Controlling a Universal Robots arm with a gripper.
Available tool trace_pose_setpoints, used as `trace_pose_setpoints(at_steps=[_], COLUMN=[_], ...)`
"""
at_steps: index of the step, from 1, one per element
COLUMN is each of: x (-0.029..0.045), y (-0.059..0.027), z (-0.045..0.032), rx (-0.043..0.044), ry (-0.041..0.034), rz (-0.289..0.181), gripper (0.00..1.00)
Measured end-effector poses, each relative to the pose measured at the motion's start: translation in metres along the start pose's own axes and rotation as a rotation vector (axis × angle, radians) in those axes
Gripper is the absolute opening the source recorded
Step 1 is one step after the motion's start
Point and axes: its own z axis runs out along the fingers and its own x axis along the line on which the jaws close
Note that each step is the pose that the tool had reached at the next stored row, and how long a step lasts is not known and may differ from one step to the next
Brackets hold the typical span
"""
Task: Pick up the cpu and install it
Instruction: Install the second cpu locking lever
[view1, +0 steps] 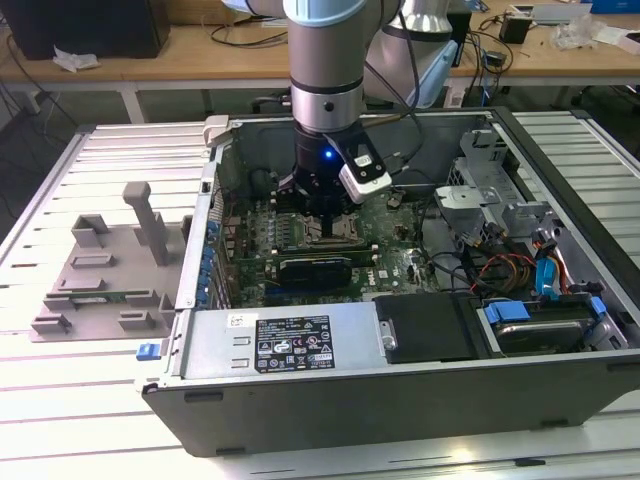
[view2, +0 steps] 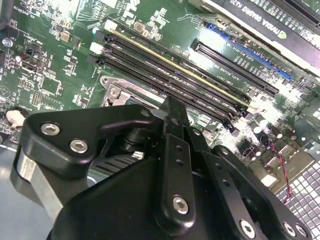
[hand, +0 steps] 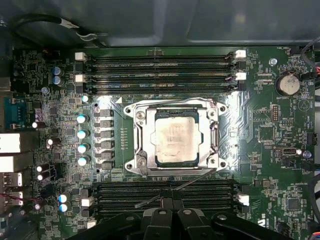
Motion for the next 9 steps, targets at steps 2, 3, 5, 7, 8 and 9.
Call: trace_pose_setpoints(at_steps=[2, 3, 5, 7, 8, 9], x=[0.0001, 0.0008, 0.0028, 0.0046, 0.0050, 0.0057], y=[0.0000, 0.0000, 0.0000, 0.0000, 0.0000, 0.0000], z=[0.0001, 0.0004, 0.0010, 0.0016, 0.0018, 0.0021], rx=[-0.0001, -0.0003, -0.0001, 0.0000, -0.0001, -0.0002], ry=[0.0000, -0.0003, -0.0004, -0.0005, -0.0005, -0.0006], rz=[0.000, 0.000, 0.000, 0.000, 0.000, 0.000], gripper=[0.11, 0.11, 0.11, 0.11, 0.11, 0.11])
